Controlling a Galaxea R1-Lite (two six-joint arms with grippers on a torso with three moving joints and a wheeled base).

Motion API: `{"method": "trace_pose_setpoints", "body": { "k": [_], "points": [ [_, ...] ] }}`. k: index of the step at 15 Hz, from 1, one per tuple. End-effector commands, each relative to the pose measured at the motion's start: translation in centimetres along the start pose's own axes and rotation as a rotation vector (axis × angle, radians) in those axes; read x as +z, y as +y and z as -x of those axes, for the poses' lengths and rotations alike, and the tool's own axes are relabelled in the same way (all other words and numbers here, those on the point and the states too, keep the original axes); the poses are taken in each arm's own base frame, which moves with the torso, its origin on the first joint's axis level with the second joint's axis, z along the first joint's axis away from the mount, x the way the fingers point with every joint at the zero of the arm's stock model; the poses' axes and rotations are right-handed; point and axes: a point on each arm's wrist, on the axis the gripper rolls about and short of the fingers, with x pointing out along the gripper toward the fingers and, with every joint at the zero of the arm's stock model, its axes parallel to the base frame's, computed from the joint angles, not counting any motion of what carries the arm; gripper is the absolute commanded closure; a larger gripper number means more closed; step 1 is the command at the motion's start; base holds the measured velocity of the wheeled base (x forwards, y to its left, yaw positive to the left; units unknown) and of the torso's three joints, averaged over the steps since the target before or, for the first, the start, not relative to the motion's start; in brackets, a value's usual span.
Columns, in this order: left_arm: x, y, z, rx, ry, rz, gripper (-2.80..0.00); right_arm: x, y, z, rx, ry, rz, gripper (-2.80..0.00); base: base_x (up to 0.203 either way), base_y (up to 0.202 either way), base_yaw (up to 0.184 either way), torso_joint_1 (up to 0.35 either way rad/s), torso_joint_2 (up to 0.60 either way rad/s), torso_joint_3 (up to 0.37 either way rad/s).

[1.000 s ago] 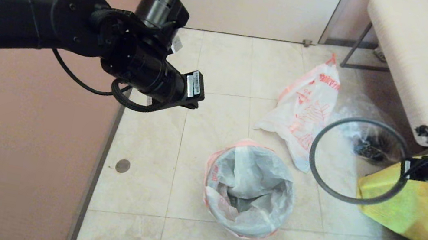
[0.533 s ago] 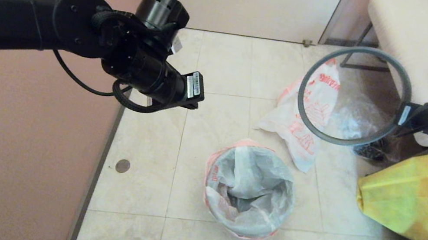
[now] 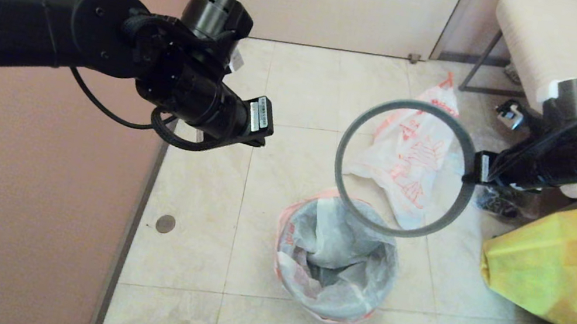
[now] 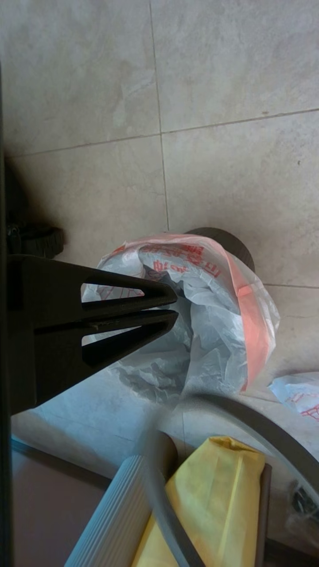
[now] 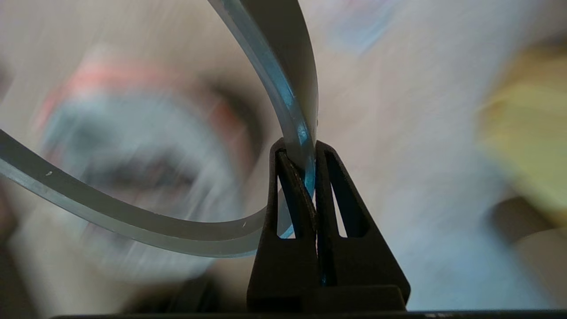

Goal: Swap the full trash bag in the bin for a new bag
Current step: Place the trash can ring on the trash can

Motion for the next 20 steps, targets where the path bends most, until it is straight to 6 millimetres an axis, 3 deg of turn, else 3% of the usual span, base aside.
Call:
{"method": "trace_pose_setpoints", "body": {
  "k": [1,6,11,14,20],
  "points": [
    [-0.2,0.0,-0.3,0.004,0.009,0.001,0.0,-1.7,1.5,-4.1,0.062,0.139,0.017,0.0,0.0,0.0,0.0,0.0,0.0,0.0],
    [-0.2,0.1,-0.7,0.01,0.013,0.002,0.0,-6.1,3.5,-9.4,0.09,0.409,0.046,0.0,0.0,0.0,0.0,0.0,0.0,0.0],
    [-0.3,0.1,-1.1,0.013,0.021,0.001,0.0,-7.8,4.3,-12.9,0.101,0.434,0.062,0.0,0.0,0.0,0.0,0.0,0.0,0.0],
    [-0.3,0.1,-1.2,0.014,0.023,0.001,0.0,-8.0,4.4,-14.3,0.105,0.4,0.063,0.0,0.0,0.0,0.0,0.0,0.0,0.0],
    [-0.4,0.1,-1.4,0.015,0.024,0.0,0.0,-8.3,4.5,-15.0,0.099,0.397,0.072,0.0,0.0,0.0,0.0,0.0,0.0,0.0]
  ]
}}
